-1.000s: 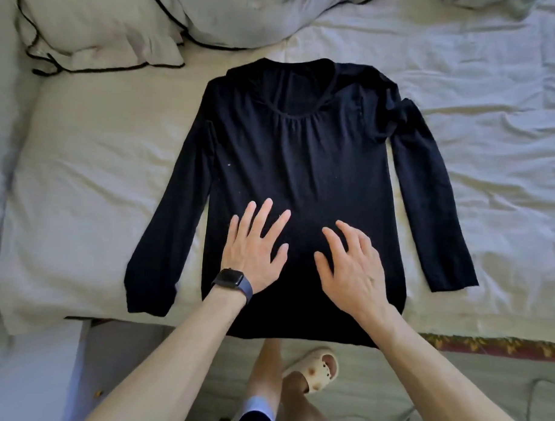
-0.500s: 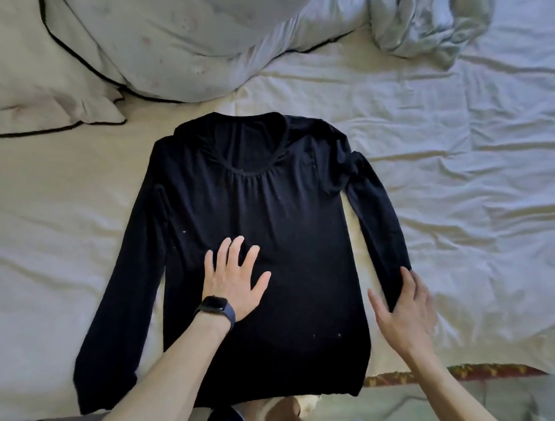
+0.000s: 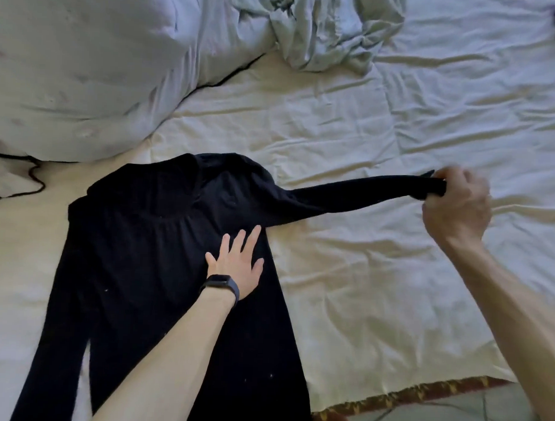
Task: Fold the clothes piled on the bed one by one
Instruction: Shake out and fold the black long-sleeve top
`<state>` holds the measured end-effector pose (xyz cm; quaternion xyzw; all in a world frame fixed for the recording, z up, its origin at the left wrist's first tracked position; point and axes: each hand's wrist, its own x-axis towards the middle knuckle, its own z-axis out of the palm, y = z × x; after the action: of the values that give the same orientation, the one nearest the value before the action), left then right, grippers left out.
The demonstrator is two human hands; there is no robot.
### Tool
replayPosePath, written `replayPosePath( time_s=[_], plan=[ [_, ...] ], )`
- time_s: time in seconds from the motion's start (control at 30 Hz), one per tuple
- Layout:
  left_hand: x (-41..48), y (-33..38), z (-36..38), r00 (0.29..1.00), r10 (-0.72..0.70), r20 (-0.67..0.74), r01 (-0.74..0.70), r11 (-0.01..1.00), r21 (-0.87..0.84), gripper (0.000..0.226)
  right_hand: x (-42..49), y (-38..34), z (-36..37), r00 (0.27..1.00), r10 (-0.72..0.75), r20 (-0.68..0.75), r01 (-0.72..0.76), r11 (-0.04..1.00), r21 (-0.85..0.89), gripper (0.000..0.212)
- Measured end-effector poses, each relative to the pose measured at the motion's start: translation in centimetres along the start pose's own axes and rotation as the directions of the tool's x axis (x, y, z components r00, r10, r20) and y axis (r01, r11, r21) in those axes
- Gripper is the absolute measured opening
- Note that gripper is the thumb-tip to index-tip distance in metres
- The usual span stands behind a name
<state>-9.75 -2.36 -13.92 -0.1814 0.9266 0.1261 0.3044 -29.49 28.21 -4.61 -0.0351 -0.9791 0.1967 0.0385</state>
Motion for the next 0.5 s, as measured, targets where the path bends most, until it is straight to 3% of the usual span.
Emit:
replayPosePath(
  time_s=[0.1, 0.17, 0.23, 0.33, 0.4, 0.5],
  plan=[
    [0.7, 1.7, -0.9, 0.996, -0.087, -0.002, 0.087, 0.996, -0.008, 0.068, 5.8, 1.6, -0.9, 0.99, -0.066, -0.122, 0.062, 0.997, -0.036, 0.026],
    [1.1, 2.5, -1.6, 0.992, -0.128, 0.008, 0.127, 0.992, 0.017, 0.063, 7.8, 2.8, 0.0, 0.993, -0.088, -0.078, 0.081, 0.993, -0.091, 0.031],
    [1.9, 3.2, -2.6, 0.988, -0.154, 0.026, 0.15, 0.982, 0.112, 0.056, 8.4, 4.6, 1.7, 0.989, -0.01, 0.147, 0.043, 0.973, -0.226, 0.04],
    [3.9, 4.7, -4.5, 0.983, -0.168, -0.073, 0.178, 0.97, 0.167, 0.04, 7.4, 7.5, 4.4, 0.844, 0.23, 0.484, 0.001, 0.902, -0.431, 0.041],
    [6.0, 6.1, -6.1, 0.969, -0.138, -0.203, 0.161, 0.982, 0.098, 0.033, 6.6, 8.6, 5.5, 0.819, 0.271, 0.506, -0.089, 0.931, -0.354, 0.039],
    [9.6, 8.7, -8.5, 0.955, 0.031, -0.295, 0.002, 0.994, 0.113, 0.037, 6.3, 8.8, 6.4, 0.849, 0.304, 0.432, -0.3, 0.951, -0.08, 0.039]
  ],
)
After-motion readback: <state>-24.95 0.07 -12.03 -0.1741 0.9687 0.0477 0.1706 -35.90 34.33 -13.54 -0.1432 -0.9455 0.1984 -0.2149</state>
